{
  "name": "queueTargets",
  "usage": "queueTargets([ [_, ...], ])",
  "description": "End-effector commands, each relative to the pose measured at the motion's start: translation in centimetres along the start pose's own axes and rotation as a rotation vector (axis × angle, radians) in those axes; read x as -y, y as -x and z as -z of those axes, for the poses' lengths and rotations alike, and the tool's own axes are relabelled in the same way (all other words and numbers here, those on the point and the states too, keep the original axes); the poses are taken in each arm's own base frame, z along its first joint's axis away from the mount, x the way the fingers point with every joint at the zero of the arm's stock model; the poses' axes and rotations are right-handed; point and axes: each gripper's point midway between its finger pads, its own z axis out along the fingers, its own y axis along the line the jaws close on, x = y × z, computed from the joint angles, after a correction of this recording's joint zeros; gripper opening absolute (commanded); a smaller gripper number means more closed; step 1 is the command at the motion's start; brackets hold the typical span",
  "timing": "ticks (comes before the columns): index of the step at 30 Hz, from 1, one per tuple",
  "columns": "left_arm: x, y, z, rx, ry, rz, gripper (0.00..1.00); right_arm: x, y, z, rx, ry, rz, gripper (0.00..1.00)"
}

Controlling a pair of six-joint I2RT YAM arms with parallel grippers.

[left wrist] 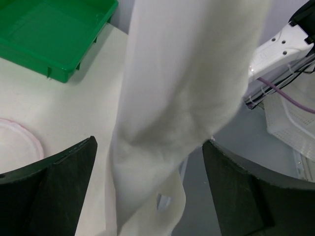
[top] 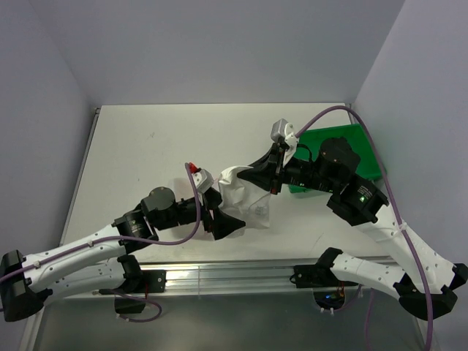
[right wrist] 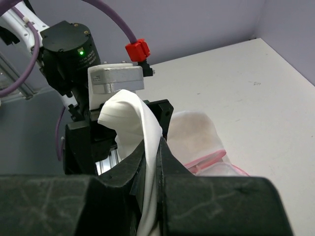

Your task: Place the bra in the laundry bag and zip it closed

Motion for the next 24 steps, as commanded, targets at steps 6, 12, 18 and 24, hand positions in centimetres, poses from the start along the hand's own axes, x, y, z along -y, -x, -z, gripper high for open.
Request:
queueTargets([
  [6, -0.3, 2.1, -1.1, 0.113, 0.008, 0.030, 0.41, -0.6, 1.4, 0.9, 0.051, 0.012, 0.033, 0.00],
  [12, -1.7, 1.9, -1.3, 0.121, 0.053, 0.087, 0.02, -1.1, -0.6, 1.8, 0.022, 0.015, 0.020, 0.00],
  [18, -4.8, 1.0, -1.7, 0.067, 0.067, 0.199, 0.00, -2.1, -3.1, 2.8, -0.011, 0.056, 0.029, 0.00],
  [24, -7.5, 2.0, -1.6, 0.060, 0.120, 0.255, 0.00, -3.6, -6.3, 3.0, -0.088, 0.131, 0.003, 0.22],
])
